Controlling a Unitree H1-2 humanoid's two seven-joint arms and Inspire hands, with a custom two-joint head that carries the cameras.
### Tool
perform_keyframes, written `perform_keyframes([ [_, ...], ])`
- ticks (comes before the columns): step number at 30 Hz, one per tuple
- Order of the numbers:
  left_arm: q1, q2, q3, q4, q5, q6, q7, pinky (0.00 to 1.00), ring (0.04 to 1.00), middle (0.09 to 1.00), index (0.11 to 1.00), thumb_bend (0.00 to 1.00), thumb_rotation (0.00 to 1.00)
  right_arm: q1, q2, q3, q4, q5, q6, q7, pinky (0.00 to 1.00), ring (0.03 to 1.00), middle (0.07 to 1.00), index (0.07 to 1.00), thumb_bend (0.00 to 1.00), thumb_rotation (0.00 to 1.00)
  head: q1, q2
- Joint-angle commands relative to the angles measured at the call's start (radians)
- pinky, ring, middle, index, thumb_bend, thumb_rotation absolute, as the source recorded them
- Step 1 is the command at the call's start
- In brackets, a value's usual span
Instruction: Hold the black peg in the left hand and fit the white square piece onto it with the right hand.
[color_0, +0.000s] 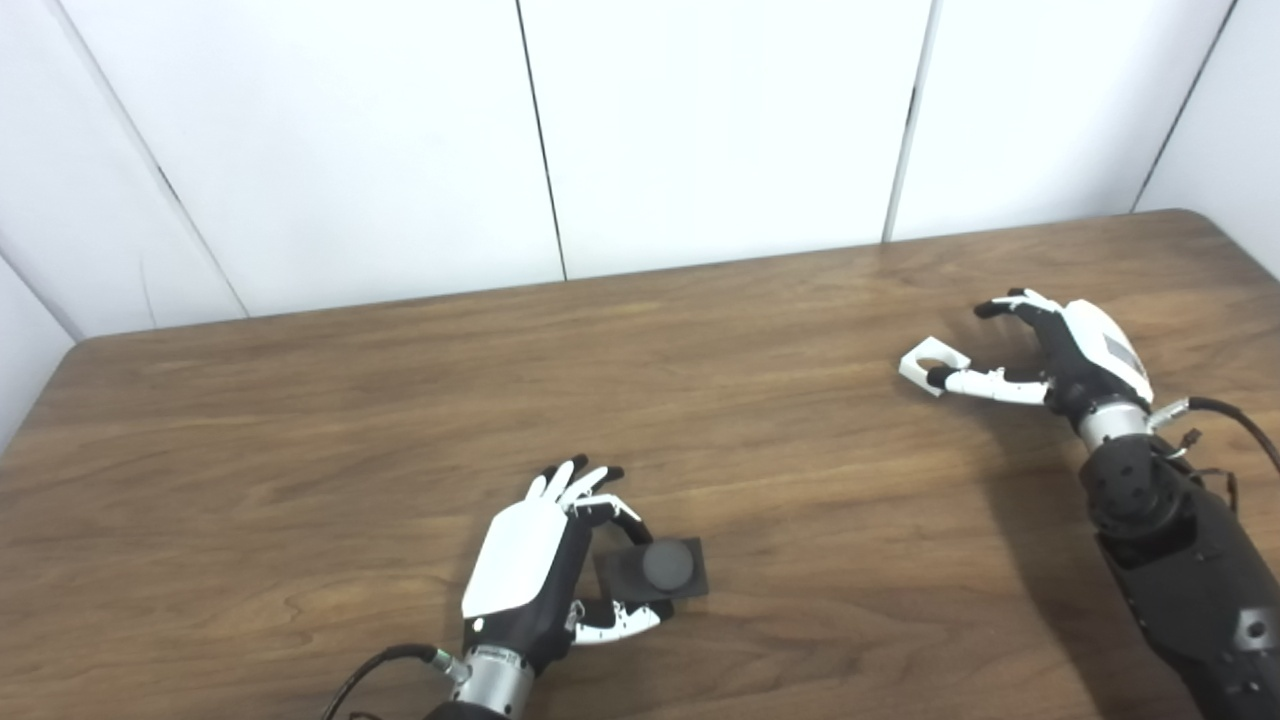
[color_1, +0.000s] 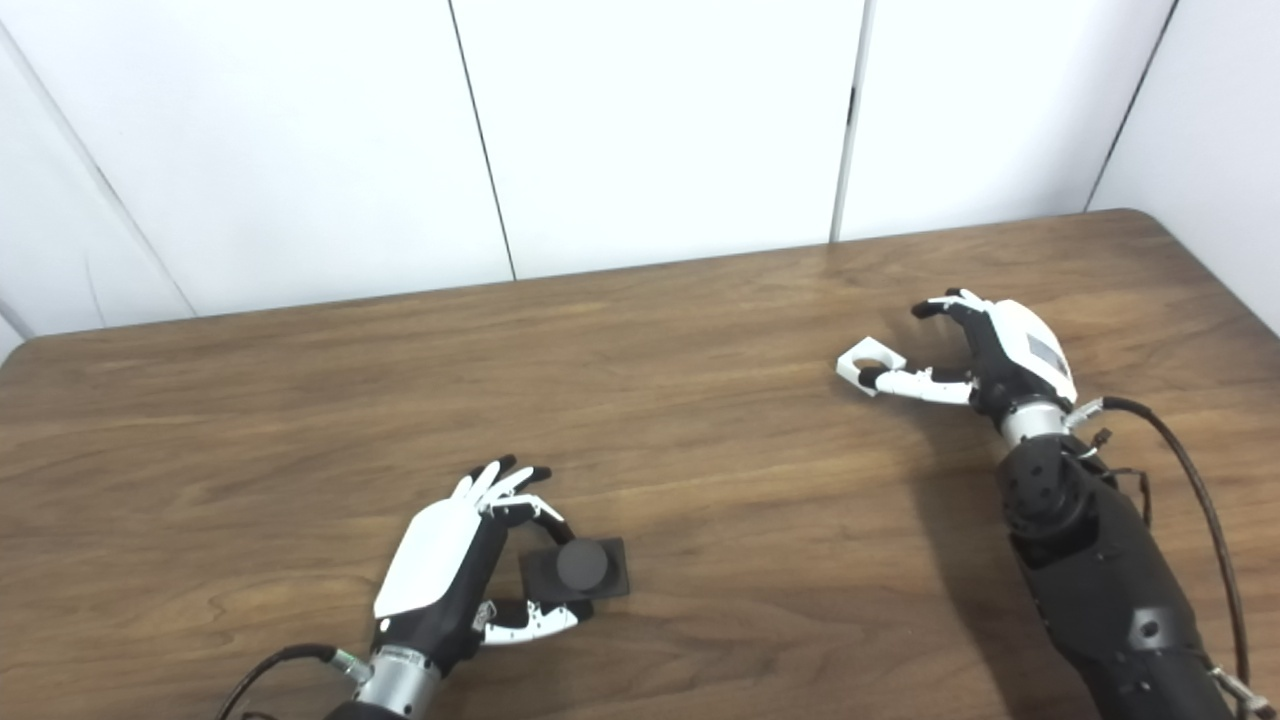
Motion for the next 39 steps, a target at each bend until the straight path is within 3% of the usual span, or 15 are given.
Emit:
perform_keyframes([
  [1,-0.003,-0.002,0.005,0.020,0.008,0.001,-0.003,1.00,0.990,0.898,0.489,0.52,0.07,-0.064,-0.021,-0.001,-0.001,-0.015,-0.015,-0.030,0.89,0.961,0.931,0.773,0.98,0.52,0.000,0.000],
  [6,-0.005,-0.007,0.013,0.020,0.003,0.004,-0.008,1.00,0.992,0.899,0.489,0.52,0.07,-0.087,-0.027,0.030,0.032,-0.038,-0.023,-0.029,0.88,0.951,0.924,0.772,0.99,0.53,-0.001,0.001],
  [14,-0.009,-0.011,0.017,0.022,0.008,0.001,-0.010,1.00,0.990,0.898,0.489,0.52,0.07,-0.087,-0.008,0.073,-0.024,-0.059,0.019,0.007,0.94,0.976,0.942,0.772,0.97,0.52,-0.003,0.001],
  [21,-0.016,-0.015,0.015,0.037,0.009,-0.007,-0.005,1.00,0.990,0.898,0.489,0.52,0.07,-0.088,0.006,0.104,-0.039,-0.075,0.058,0.025,0.92,0.973,0.938,0.767,0.98,0.49,-0.002,0.001],
  [39,-0.019,-0.030,0.017,0.036,0.005,-0.014,0.005,1.00,0.992,0.898,0.488,0.52,0.07,-0.105,-0.003,0.108,0.065,-0.066,0.033,-0.003,0.93,0.977,0.938,0.768,0.95,0.49,0.001,0.003],
])
